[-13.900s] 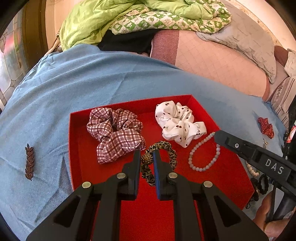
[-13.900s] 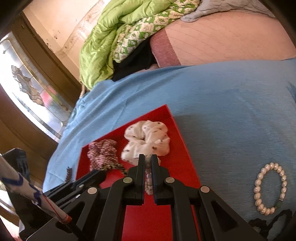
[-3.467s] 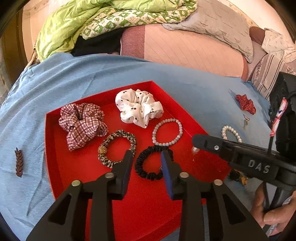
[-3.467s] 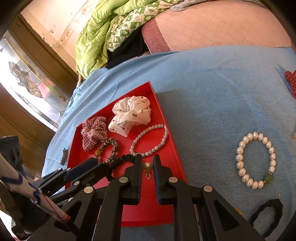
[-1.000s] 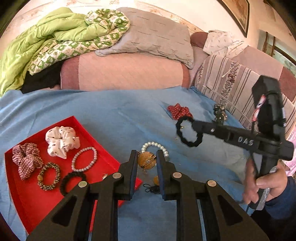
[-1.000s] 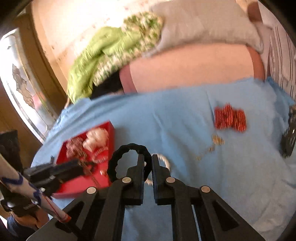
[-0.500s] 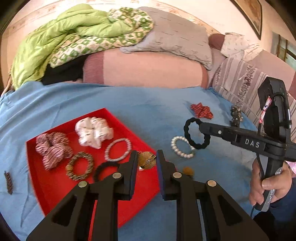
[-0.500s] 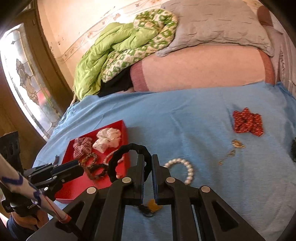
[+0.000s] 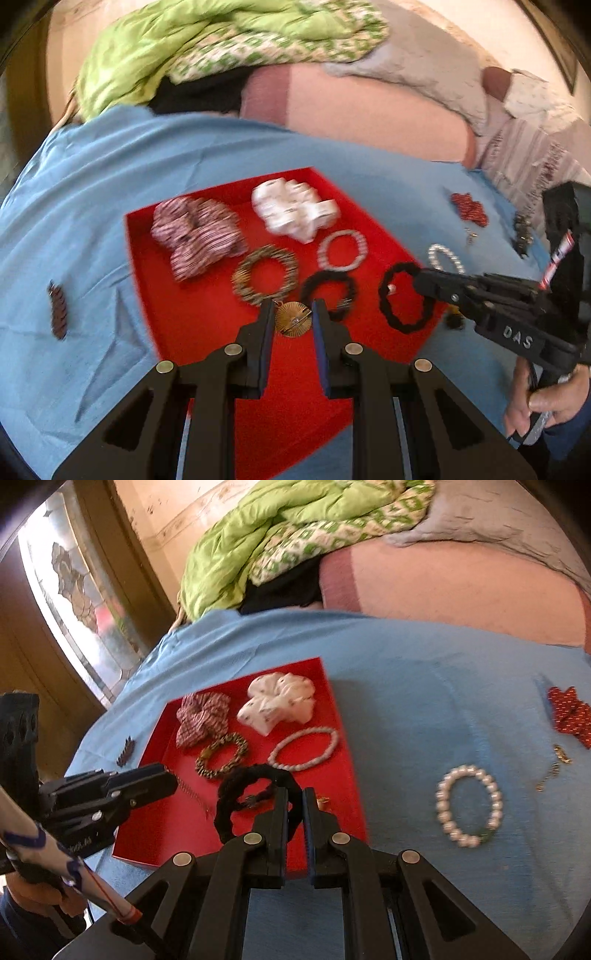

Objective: Organize jewelry

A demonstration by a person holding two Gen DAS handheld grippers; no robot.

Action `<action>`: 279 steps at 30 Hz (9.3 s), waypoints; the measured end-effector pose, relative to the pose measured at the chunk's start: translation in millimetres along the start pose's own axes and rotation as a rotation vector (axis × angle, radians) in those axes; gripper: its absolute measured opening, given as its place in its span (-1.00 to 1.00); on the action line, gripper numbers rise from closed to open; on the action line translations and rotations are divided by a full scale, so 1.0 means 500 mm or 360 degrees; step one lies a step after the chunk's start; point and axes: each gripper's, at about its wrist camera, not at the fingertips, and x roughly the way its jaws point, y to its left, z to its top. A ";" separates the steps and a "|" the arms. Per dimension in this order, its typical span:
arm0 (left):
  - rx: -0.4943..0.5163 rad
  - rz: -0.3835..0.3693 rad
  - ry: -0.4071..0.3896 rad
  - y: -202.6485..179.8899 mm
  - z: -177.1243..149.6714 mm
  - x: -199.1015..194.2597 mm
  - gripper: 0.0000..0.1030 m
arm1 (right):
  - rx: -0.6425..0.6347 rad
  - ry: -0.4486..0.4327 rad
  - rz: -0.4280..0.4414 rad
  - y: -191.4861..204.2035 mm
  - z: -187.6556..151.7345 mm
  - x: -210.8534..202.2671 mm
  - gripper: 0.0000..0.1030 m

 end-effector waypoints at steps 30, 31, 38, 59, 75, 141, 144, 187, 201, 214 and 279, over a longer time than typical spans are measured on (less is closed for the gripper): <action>-0.0072 0.0274 0.0123 0.045 0.004 0.068 -0.62 | -0.0058 0.0148 -0.0102 0.008 -0.013 0.077 -0.81; -0.0071 0.0274 0.0124 0.044 0.004 0.069 -0.62 | -0.0058 0.0148 -0.0102 0.008 -0.013 0.077 -0.81; -0.0062 0.0268 0.0134 0.041 0.004 0.073 -0.62 | -0.0055 0.0149 -0.0100 0.007 -0.013 0.077 -0.80; -0.0051 0.0287 0.0104 0.039 0.006 0.063 -0.35 | -0.0035 0.0136 -0.0085 0.007 -0.010 0.065 -0.63; -0.0019 0.0276 0.0021 0.010 0.021 0.039 -0.34 | 0.0056 0.0021 -0.0055 -0.031 0.015 -0.004 -0.63; 0.0432 -0.0362 -0.0103 -0.356 0.030 0.044 -0.54 | 0.0499 -0.0275 -0.0243 -0.285 0.034 -0.186 -0.80; 0.0378 -0.0324 -0.0137 -0.320 0.044 0.033 -0.54 | 0.0470 -0.0322 -0.0171 -0.262 0.041 -0.188 -0.80; -0.0011 0.0282 0.0147 0.027 -0.012 0.041 -0.53 | 0.0088 0.0062 0.0324 0.048 -0.007 0.014 -0.79; 0.0011 0.0310 0.0165 0.024 -0.010 0.051 -0.53 | 0.0022 0.0108 0.0214 0.048 -0.016 0.032 -0.78; 0.0016 0.0314 0.0166 0.024 -0.010 0.050 -0.53 | 0.0018 0.0128 0.0153 0.043 -0.022 0.049 -0.78; 0.0094 0.0440 0.0116 0.001 0.003 0.050 0.45 | 0.0085 0.0055 0.0014 0.001 -0.010 0.012 -0.12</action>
